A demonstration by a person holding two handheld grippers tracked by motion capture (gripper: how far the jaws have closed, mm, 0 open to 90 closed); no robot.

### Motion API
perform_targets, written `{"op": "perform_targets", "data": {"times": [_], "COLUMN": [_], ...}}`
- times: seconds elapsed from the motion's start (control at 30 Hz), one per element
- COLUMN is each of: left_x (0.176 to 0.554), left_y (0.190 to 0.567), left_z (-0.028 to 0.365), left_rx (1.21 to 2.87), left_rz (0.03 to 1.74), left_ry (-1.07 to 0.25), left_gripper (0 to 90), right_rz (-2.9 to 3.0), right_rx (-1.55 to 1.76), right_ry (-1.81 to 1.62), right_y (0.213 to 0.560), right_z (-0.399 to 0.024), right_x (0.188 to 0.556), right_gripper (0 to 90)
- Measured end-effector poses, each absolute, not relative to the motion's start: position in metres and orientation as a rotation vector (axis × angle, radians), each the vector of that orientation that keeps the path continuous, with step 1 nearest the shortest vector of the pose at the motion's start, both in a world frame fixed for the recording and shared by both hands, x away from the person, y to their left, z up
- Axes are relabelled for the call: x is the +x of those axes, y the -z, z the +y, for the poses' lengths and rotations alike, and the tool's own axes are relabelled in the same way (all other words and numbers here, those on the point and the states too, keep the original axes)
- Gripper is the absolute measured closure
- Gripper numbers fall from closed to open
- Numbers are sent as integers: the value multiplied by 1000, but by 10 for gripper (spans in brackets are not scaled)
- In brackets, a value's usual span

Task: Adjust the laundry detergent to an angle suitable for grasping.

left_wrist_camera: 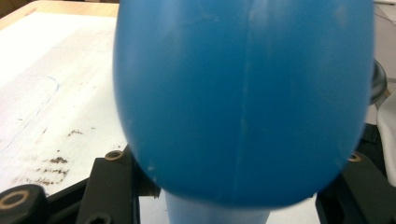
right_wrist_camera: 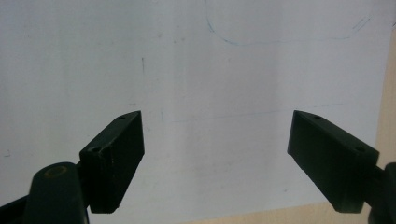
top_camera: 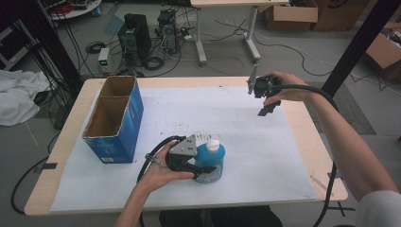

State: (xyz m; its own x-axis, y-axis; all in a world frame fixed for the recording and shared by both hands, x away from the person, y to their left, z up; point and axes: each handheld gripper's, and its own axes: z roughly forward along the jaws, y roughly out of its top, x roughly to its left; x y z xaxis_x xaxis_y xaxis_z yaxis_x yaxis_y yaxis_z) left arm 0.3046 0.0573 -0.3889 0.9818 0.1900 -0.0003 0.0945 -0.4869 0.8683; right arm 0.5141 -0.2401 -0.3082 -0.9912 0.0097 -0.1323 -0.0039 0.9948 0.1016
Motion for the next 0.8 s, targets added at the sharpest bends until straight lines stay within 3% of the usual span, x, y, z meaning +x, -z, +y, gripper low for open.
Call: {"op": "perform_targets", "data": {"times": [0.8], "left_x": [305], "left_y": [388], "left_z": [57], "left_rx": [2093], "left_rz": [210], "left_ry": [-105], "left_gripper": [418], "right_rz": [2999], "right_rx": [1], "right_ry": [-144], "right_y": [306], "right_z": [-239], "right_x": [511], "right_gripper": [186]}}
